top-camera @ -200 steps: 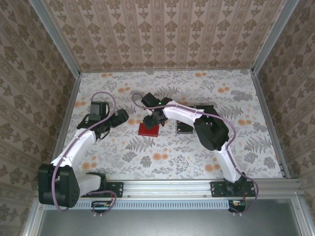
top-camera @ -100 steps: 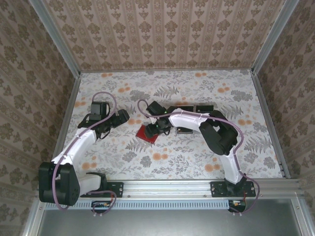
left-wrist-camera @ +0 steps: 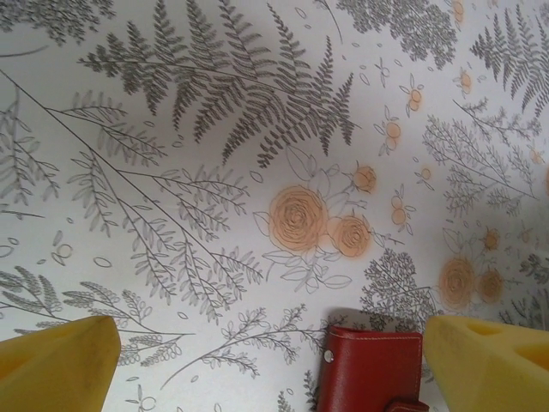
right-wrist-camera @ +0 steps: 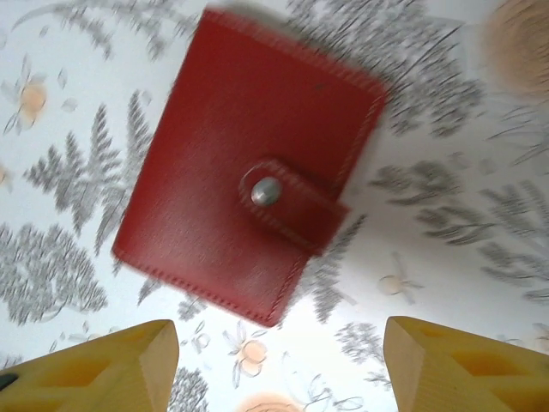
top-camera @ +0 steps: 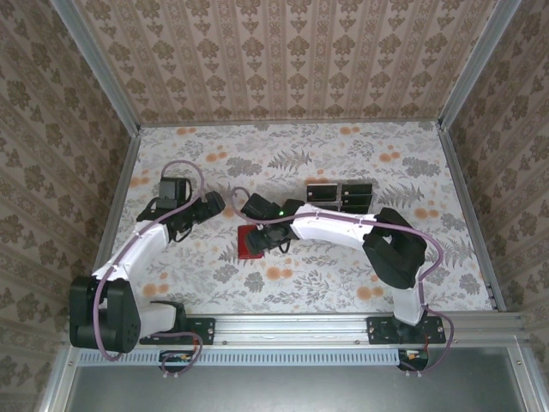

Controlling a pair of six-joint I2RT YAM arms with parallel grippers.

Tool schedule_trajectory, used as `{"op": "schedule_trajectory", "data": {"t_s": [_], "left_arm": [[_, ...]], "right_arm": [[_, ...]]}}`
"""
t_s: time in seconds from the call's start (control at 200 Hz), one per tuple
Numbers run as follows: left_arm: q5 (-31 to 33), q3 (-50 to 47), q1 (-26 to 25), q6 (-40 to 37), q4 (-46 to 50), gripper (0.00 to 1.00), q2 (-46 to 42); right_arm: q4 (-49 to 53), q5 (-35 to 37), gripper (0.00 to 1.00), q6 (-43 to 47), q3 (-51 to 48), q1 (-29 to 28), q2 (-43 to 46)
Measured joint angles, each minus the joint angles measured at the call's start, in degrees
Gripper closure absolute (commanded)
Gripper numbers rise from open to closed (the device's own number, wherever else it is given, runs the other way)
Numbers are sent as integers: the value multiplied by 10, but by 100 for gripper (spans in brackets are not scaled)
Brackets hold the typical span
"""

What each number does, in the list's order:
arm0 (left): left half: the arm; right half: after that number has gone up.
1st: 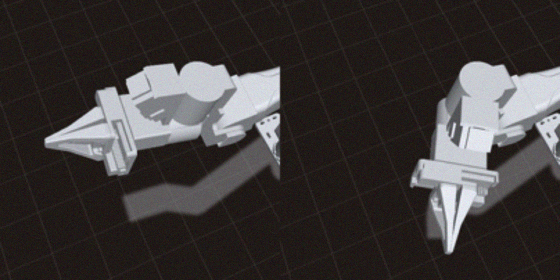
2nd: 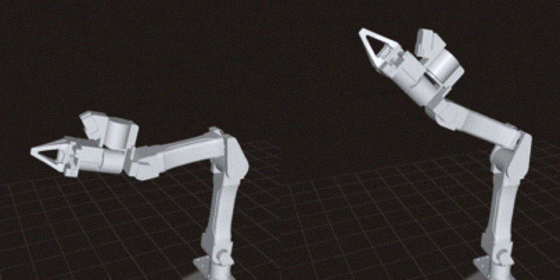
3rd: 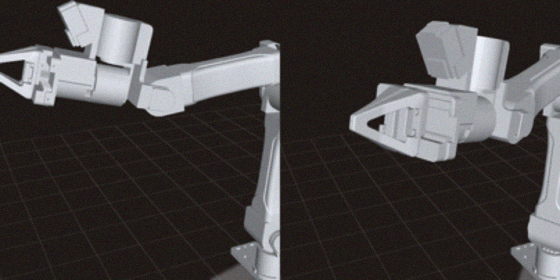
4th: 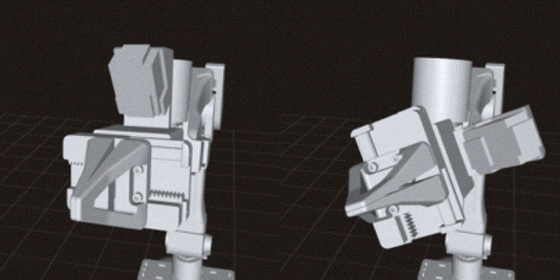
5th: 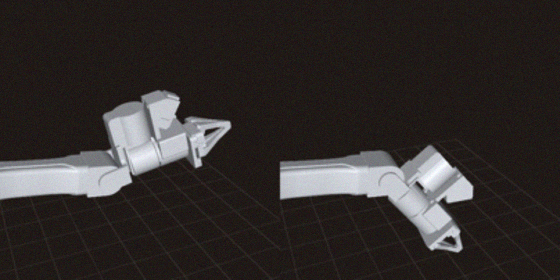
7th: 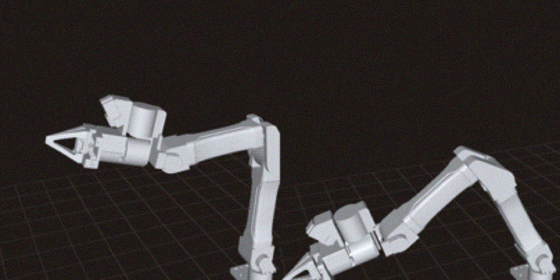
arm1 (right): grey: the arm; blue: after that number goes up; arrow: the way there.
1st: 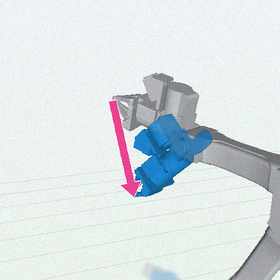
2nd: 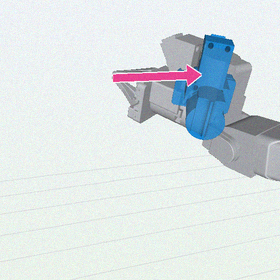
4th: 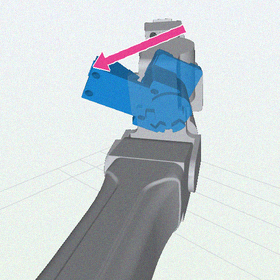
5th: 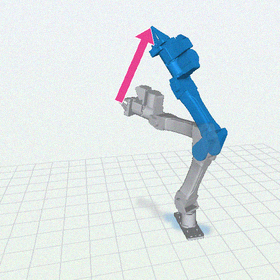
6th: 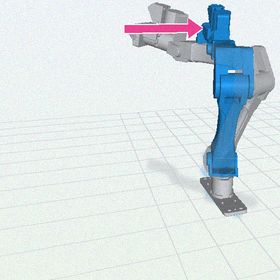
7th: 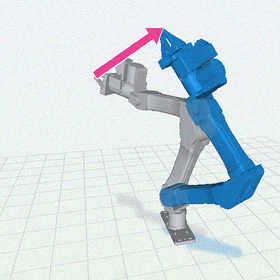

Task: Put the credit cards into the card holder
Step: Rotate the card holder at the center of the table, then pick up the card holder from the center of the table.

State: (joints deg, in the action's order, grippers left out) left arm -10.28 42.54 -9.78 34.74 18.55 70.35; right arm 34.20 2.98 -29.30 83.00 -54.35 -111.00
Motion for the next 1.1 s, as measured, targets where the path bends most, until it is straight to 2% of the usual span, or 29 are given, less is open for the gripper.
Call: {"op": "schedule_trajectory", "data": {"t_s": [0.295, 0.555, 1.1], "left_arm": [[7, 0, 32, 0, -12, 0, 0], [3, 0, 54, 0, -27, 0, 5], [-19, -2, 59, 2, -52, 0, 17]], "right_arm": [[32, 55, 50, -58, 87, 1, -70], [66, 69, 50, -82, 137, -11, -118], [99, 85, 51, -85, 193, -18, -172]]}}
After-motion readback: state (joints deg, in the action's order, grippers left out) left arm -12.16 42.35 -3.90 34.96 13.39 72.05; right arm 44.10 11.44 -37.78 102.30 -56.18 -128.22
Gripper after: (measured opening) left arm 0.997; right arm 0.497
